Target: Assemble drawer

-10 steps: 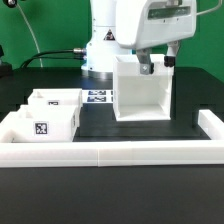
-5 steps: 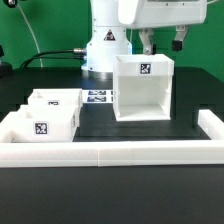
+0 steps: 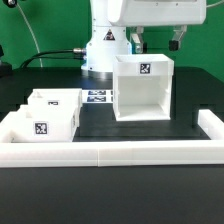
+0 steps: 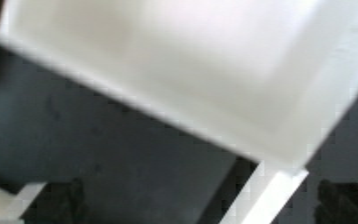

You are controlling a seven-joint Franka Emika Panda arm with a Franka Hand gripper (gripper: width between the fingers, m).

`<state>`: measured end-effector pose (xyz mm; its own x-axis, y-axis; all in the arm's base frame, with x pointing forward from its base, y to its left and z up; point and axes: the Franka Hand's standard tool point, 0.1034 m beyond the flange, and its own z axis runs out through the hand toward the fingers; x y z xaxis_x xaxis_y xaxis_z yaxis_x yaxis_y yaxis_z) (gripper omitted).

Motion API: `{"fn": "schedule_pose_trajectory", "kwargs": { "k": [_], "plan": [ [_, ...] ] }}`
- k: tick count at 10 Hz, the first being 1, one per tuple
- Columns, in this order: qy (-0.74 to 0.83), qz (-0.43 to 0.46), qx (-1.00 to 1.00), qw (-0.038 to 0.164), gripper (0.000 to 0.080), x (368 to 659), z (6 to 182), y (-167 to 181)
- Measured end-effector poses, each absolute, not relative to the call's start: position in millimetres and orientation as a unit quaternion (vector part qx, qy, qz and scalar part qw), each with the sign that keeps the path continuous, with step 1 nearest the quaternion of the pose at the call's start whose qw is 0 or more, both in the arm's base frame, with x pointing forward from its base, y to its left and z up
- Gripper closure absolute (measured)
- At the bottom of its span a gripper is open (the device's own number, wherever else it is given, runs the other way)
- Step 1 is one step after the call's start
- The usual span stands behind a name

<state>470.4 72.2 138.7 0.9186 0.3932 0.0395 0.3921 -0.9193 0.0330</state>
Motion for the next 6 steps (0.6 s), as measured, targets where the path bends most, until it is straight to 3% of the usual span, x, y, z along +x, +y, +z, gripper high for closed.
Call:
{"fn": "schedule_pose_trajectory", "kwargs": {
  "k": [3, 6],
  "plan": [
    [0.099, 0.015, 0.995, 0.010, 0.0150, 454, 132.5, 91],
    [0.093, 0.013, 0.996, 0.007, 0.0150, 452, 131.1, 93]
  ]
}}
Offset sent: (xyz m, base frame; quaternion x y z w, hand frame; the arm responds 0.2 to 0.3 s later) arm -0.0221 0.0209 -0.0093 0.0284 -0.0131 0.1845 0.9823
